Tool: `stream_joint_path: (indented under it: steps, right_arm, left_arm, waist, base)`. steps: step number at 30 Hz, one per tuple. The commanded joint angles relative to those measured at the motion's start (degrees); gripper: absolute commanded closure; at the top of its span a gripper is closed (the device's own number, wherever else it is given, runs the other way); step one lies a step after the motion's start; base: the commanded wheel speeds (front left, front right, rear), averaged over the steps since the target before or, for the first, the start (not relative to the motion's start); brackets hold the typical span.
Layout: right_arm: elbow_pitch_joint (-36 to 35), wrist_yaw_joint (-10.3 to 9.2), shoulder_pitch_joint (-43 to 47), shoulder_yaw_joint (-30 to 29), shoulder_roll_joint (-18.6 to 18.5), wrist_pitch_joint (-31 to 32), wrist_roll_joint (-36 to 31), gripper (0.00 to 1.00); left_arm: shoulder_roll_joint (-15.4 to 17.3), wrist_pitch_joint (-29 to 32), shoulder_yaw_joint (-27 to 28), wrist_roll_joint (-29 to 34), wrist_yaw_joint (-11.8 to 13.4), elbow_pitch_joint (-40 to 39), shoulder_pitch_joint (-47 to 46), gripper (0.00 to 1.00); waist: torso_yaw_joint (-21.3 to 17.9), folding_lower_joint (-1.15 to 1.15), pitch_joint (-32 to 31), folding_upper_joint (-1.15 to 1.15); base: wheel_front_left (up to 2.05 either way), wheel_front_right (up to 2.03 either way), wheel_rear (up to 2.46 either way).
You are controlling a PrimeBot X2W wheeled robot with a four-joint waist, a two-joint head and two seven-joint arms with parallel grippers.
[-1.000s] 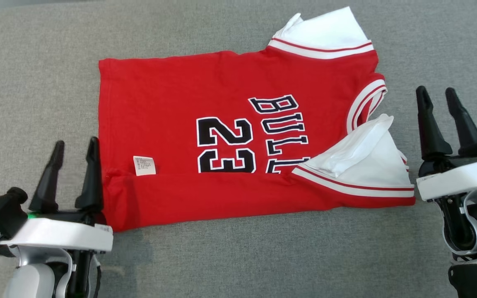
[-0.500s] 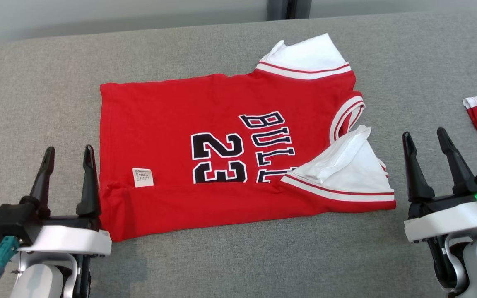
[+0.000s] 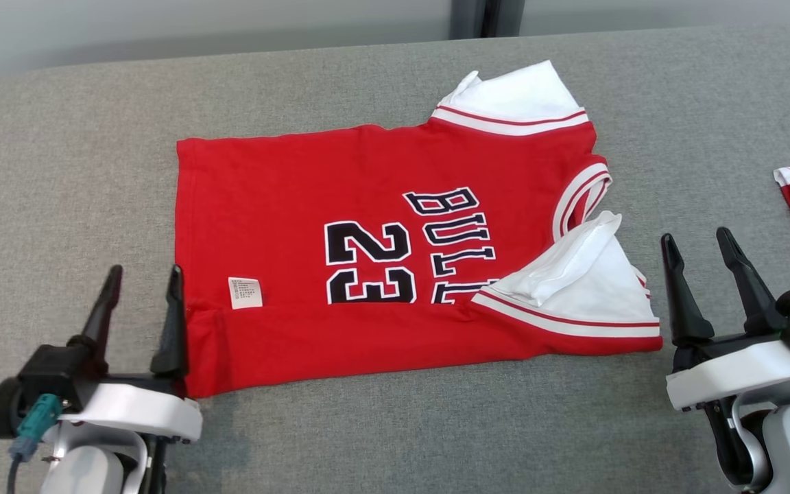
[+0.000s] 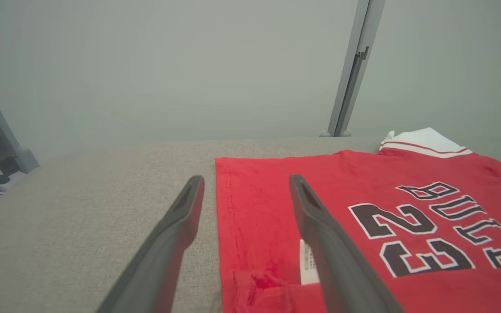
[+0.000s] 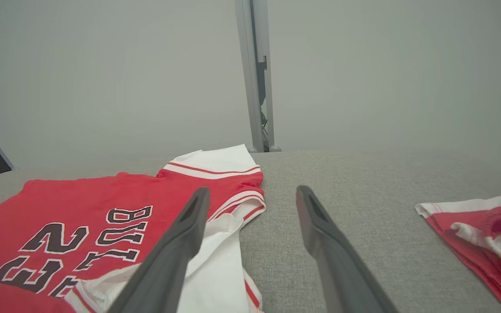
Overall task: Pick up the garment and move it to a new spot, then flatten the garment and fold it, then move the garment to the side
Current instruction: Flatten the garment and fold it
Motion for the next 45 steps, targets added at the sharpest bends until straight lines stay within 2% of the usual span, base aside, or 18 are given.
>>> stream_joint_path:
  steps: [1,14,20,21,22,23,24,25,32,40,45]
  right_arm:
    - [0.56,-0.02,0.16,-0.18,-0.48,0.35,-0.47,0.0]
    - [10.36,-0.02,2.33,1.37,1.07,1.02,0.61,0.0]
    - [15.07,-0.02,0.28,2.49,1.58,1.55,1.48,0.0]
    - [15.68,-0.02,-0.04,2.76,1.61,1.64,1.67,0.08]
    - [16.13,-0.02,-0.39,2.99,1.72,1.61,1.97,0.56]
    - [16.54,-0.02,-0.68,3.12,1.76,1.46,2.23,0.84]
    - [16.78,-0.02,-0.87,2.97,1.86,1.18,2.57,1.0]
    - [16.98,-0.02,-0.96,2.93,1.89,1.0,2.77,1.0]
    - [12.33,-0.03,1.7,1.7,1.98,1.04,4.71,1.0]
    - [-0.27,-0.03,13.05,-2.27,3.68,6.13,3.63,1.0]
    - [-5.84,-0.03,18.88,-3.57,4.63,9.35,3.81,1.0]
  left_arm:
    - [-0.15,-0.14,-0.17,-0.34,-0.35,0.56,-0.36,0.0]
    - [-3.93,-0.46,-1.98,-4.39,-3.95,13.7,1.83,0.0]
    - [-4.66,2.49,-2.22,-7.04,-6.11,20.13,0.4,0.0]
    - [-4.79,3.24,-2.27,-7.54,-6.47,20.95,0.11,0.0]
    - [-5.04,4.0,-2.31,-8.17,-6.83,21.48,-0.01,0.0]
    - [-5.25,4.9,-2.23,-8.84,-7.11,22.05,-0.14,0.09]
    - [-5.05,5.98,-2.46,-8.74,-7.01,22.62,-0.25,0.62]
    - [-4.98,6.48,-2.39,-9.04,-6.78,22.85,-0.22,1.0]
    - [-3.4,9.13,-2.89,-9.8,-7.58,18.14,0.8,1.0]
    - [0.78,15.13,-2.16,-10.15,-4.89,6.27,6.27,1.0]
    - [2.13,18.02,-1.44,-10.82,-3.06,1.08,10.25,1.0]
  waist:
    - [0.17,0.0,0.12,0.0]
    - [1.18,0.0,2.09,0.0]
    - [1.4,0.0,2.93,0.0]
    - [1.39,0.0,3.02,0.0]
    - [1.4,0.0,3.07,0.0]
    - [1.42,0.0,3.08,0.0]
    - [1.44,0.0,3.04,0.0]
    - [1.48,0.0,3.01,0.0]
    - [2.11,0.0,2.37,0.0]
    - [2.59,0.0,1.13,0.0]
    - [2.73,0.0,0.64,0.0]
  base:
    - [0.0,0.0,0.0]
    - [0.0,0.0,0.0]
    - [0.0,0.0,0.0]
    - [0.0,0.0,0.0]
    - [0.0,0.0,0.0]
    - [0.0,0.0,0.0]
    - [0.0,0.0,0.0]
    - [0.0,0.0,0.0]
    - [0.0,0.0,0.0]
    - [0.0,0.0,0.0]
    - [0.0,0.0,0.0]
